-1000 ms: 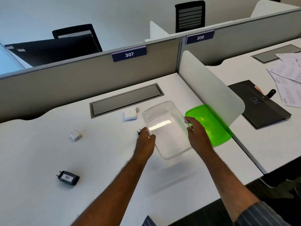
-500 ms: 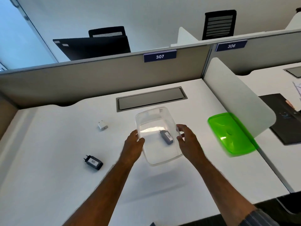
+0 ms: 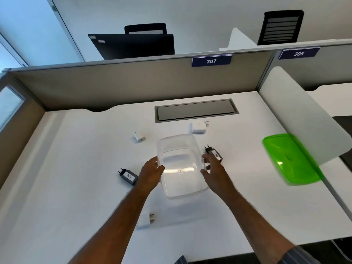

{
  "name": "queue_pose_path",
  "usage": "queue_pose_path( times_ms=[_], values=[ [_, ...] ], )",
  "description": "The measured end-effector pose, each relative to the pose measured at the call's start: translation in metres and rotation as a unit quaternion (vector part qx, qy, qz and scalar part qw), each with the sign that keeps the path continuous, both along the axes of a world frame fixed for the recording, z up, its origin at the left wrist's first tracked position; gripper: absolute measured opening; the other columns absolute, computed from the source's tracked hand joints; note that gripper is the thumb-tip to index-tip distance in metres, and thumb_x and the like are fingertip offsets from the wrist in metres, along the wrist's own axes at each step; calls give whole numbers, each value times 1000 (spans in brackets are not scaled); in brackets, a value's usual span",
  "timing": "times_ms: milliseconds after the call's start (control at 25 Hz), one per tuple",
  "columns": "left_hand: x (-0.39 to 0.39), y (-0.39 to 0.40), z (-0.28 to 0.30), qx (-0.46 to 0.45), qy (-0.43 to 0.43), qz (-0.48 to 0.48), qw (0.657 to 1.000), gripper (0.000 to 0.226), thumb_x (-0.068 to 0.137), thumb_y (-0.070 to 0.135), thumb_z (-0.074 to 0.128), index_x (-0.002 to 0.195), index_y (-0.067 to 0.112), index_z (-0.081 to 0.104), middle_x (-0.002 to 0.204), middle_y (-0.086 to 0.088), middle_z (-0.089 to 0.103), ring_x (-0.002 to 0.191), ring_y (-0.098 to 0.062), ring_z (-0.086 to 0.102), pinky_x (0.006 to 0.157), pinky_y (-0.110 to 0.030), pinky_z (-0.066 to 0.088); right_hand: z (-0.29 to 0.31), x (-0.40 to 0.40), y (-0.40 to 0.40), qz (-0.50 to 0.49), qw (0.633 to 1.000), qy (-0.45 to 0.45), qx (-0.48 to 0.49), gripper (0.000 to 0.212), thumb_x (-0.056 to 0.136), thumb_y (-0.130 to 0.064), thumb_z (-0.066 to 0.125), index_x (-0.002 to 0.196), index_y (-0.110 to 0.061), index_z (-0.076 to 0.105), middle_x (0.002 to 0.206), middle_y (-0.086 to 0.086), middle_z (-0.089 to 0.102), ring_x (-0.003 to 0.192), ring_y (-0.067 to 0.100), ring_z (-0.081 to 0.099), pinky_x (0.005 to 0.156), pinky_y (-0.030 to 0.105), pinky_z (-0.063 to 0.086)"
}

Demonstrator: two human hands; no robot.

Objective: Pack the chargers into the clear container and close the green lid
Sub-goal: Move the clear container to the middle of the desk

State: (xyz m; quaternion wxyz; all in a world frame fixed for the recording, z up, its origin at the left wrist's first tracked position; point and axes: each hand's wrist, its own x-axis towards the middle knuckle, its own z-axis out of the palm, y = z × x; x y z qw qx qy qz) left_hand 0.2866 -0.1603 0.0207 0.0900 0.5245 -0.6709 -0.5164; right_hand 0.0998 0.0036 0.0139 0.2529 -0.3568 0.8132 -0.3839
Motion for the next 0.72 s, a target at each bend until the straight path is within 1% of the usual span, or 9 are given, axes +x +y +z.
queue_pose_path(
  times_ms=[40,120,240,320,360,440,560,640,720],
  values=[
    [4,-2,-4,2,-8,0,1000,24,91,15,57,112,24,64,108,-6,73,93,-26,72,82,-51,65,-3,4,-1,0,1000,-3,8,43,90,-8,66,125,-30,53,117,-17,58,93,2,61,81,29,50],
    [11,-4,-10,5,-19,-1,1000,21,91,14,57,107,26,62,103,-4,71,91,-27,72,81,-52,65,-8,11,-1,4,1000,-1,23,41,90,-9,66,122,-30,52,117,-16,59,94,8,63,84,33,53],
    [19,-5,-18,14,-21,-10,1000,22,92,13,59,107,29,60,97,2,70,91,-25,72,82,-50,65,-15,18,-2,4,999,0,39,41,90,-9,65,123,-29,51,119,-13,59,95,12,63,85,34,53],
    [21,-5,-22,23,-15,-15,1000,24,92,11,57,109,28,60,94,7,69,89,-21,71,80,-47,65,-17,21,-2,2,999,1,45,42,89,-9,65,123,-29,51,118,-11,60,94,12,64,84,32,52],
    [22,-5,-23,26,-13,-16,999,25,92,11,57,110,27,61,95,5,70,89,-20,71,79,-46,65,-18,21,-2,1,999,2,47,42,89,-9,65,123,-30,51,117,-10,60,94,12,64,83,32,52],
    [22,-5,-24,29,-10,-20,999,25,92,11,56,111,26,61,102,-1,71,92,-24,72,78,-45,65,-19,22,-3,0,999,4,52,42,89,-10,65,122,-31,50,115,-11,60,93,11,64,82,31,52],
    [22,-9,-28,28,-3,-27,999,25,92,12,56,115,23,63,108,-6,72,95,-27,72,81,-46,66,-22,24,-4,0,998,8,63,44,88,-10,65,121,-32,48,115,-12,59,93,12,64,82,33,54],
    [22,-9,-31,31,2,-31,999,29,93,14,57,121,20,63,113,-8,72,97,-25,72,83,-45,65,-24,24,-4,-2,998,9,68,45,88,-10,65,122,-32,47,115,-11,59,94,12,64,83,35,54],
    [22,-9,-33,35,7,-29,999,32,92,16,57,123,22,64,116,-6,73,97,-22,72,84,-44,65,-26,24,-4,-1,997,10,71,46,87,-10,65,122,-34,46,115,-11,59,94,11,64,83,35,55]
  ],
)
